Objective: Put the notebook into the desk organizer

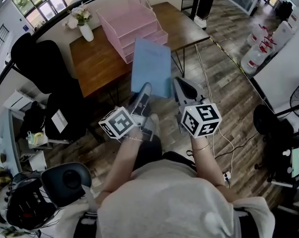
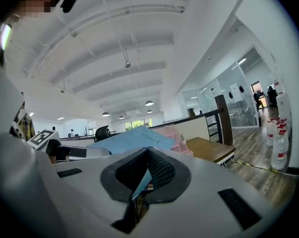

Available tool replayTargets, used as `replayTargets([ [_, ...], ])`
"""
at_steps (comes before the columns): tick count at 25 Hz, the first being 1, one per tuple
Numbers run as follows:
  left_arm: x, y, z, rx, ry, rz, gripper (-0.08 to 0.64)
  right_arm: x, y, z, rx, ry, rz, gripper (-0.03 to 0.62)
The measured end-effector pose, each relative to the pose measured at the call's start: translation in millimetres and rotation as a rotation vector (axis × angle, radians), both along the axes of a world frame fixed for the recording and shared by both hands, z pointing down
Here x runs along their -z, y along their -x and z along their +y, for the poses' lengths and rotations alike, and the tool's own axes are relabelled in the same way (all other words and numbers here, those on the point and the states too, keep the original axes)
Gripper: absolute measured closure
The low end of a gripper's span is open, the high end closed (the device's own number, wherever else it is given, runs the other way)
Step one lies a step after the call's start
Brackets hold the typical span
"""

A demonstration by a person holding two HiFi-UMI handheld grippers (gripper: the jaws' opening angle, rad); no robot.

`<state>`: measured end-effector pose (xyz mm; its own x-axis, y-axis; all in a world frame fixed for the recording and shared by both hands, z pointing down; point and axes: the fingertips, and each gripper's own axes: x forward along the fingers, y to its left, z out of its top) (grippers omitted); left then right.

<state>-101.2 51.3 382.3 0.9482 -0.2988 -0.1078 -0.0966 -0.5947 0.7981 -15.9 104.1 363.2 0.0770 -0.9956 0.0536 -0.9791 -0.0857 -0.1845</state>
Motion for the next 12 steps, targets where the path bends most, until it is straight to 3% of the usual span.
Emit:
replayTargets([
  [12, 17.0, -56.6, -91.0, 0.037, -0.018, 0.051, 0.486, 2.6, -35.2, -84.0, 0.081, 0.000, 0.029, 0.583],
])
